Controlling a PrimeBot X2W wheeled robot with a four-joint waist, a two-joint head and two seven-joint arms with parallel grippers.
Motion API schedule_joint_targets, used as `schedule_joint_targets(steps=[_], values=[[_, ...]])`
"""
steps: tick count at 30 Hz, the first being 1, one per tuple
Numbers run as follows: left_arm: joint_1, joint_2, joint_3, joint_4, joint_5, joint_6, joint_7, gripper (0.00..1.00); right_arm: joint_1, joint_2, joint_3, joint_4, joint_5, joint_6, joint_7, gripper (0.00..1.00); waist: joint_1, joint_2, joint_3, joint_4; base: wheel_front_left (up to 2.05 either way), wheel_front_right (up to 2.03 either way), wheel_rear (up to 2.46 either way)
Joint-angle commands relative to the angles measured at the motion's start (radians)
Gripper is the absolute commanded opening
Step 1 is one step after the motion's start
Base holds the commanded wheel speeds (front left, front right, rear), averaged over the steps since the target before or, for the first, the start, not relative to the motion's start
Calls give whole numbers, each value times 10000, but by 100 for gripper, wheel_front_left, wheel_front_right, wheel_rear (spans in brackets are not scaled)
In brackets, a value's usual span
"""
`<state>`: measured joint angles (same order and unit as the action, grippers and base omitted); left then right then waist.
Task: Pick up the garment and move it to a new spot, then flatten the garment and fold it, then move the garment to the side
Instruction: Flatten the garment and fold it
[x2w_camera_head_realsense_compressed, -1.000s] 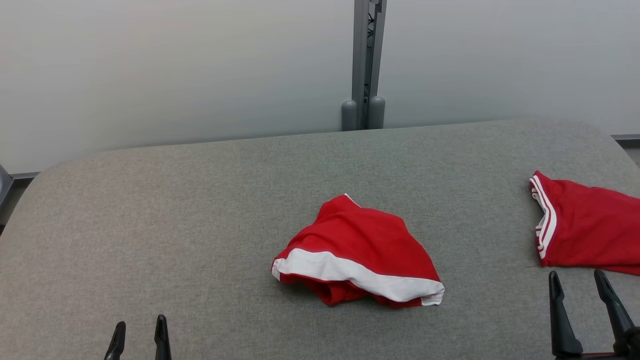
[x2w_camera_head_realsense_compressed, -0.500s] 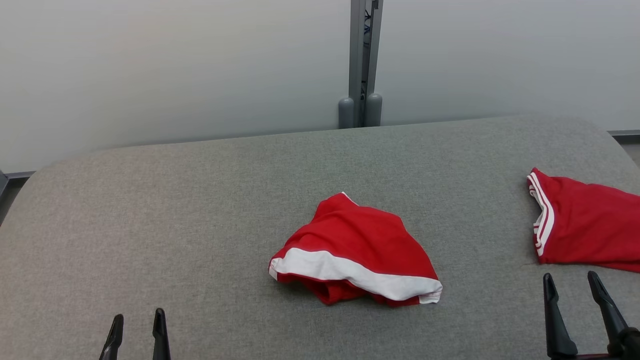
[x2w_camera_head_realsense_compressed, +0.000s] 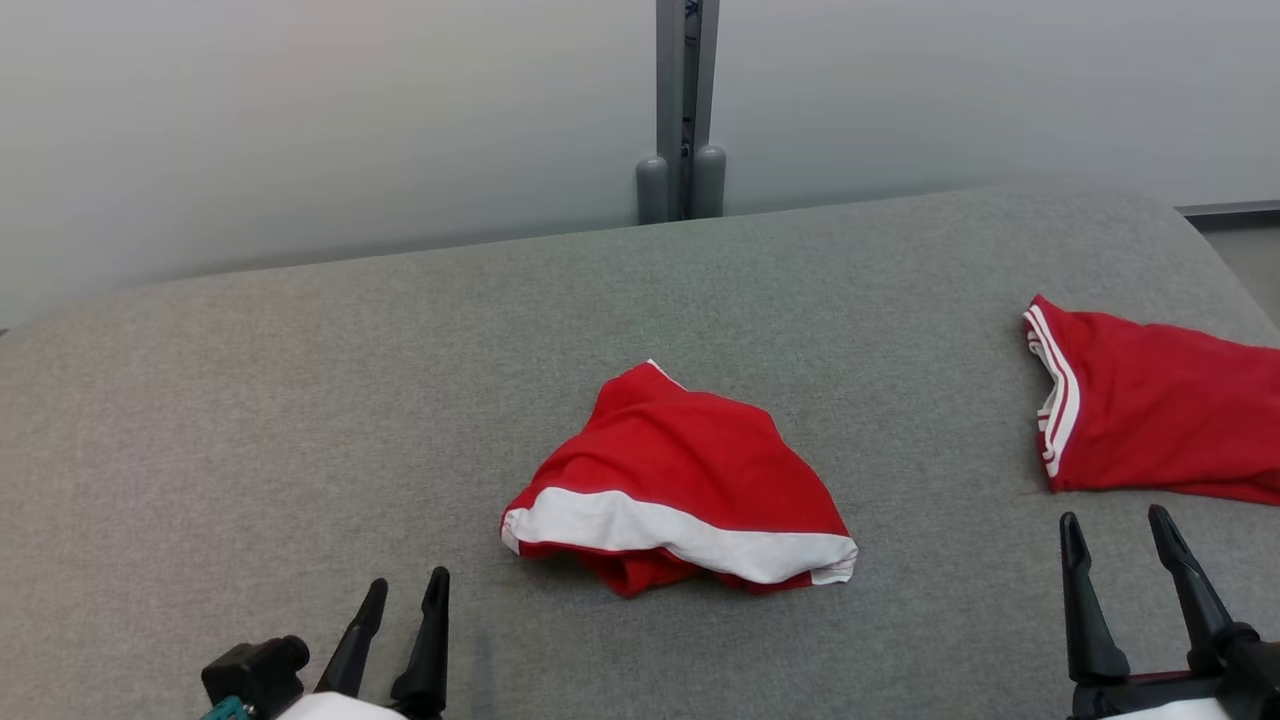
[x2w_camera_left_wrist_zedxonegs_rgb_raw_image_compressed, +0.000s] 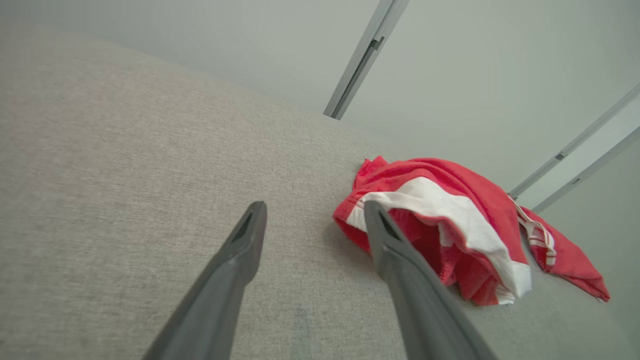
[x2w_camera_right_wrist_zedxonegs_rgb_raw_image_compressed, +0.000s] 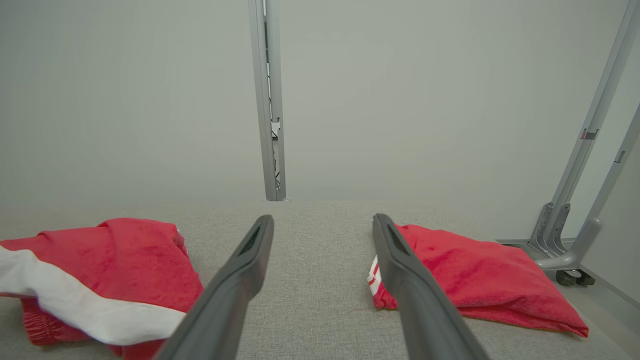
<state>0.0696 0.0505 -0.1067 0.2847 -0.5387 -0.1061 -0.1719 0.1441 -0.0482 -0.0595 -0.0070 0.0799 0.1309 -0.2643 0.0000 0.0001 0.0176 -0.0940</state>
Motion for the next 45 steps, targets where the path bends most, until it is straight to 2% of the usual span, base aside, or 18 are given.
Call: schedule_joint_targets(steps=[1,5,11,22,23,24,25,26,31,37,41,45], values=[[-331,23,-87,240,-165,-89,100,100,-166,-44,27,-4,55,-3,-1,100,0,-1,206,-213,0,0,0],[-1207,37,-401,934,-1053,-226,299,100,-290,-47,142,36,73,-3,-2,100,0,-1,509,-558,0,0,0],[-2099,358,-730,1684,-1960,-246,338,100,-429,-44,162,56,65,-3,-1,100,0,-1,872,-957,0,0,0],[-2330,1163,-2613,1939,-3545,-246,194,100,-521,-44,256,136,115,-3,-1,100,0,-1,991,-1305,0,0,0],[-2325,1227,-2759,1913,-3654,-246,119,87,-514,-44,251,146,119,-3,-1,100,0,-1,981,-1307,0,0,0],[-2311,1253,-2928,1857,-3800,-246,86,42,-501,-44,246,153,127,-3,-1,100,0,-1,965,-1304,0,0,0],[-2289,1274,-3077,1779,-3953,-246,32,16,-482,-44,233,164,129,-3,-1,100,0,-1,946,-1298,0,0,0],[-2258,1305,-3181,1695,-4131,-246,6,0,-458,-44,219,177,136,-3,-1,100,0,-1,924,-1290,0,0,0],[-1984,1492,-3855,1111,-4899,-245,15,0,-355,-43,128,225,173,-3,-2,100,0,-1,841,-1171,0,0,0],[-1970,1677,-4738,580,-5168,-247,-248,0,-381,-43,65,290,242,-3,-2,100,0,-1,830,-941,0,0,0],[-1925,1934,-4672,209,-5268,-247,-596,0,-251,-44,9,281,264,-3,0,100,0,-1,746,-774,0,0,0],[-1537,2601,-4422,-430,-5119,-246,-743,0,-138,-43,-99,302,264,-3,-2,100,0,-1,622,-564,0,0,0]])
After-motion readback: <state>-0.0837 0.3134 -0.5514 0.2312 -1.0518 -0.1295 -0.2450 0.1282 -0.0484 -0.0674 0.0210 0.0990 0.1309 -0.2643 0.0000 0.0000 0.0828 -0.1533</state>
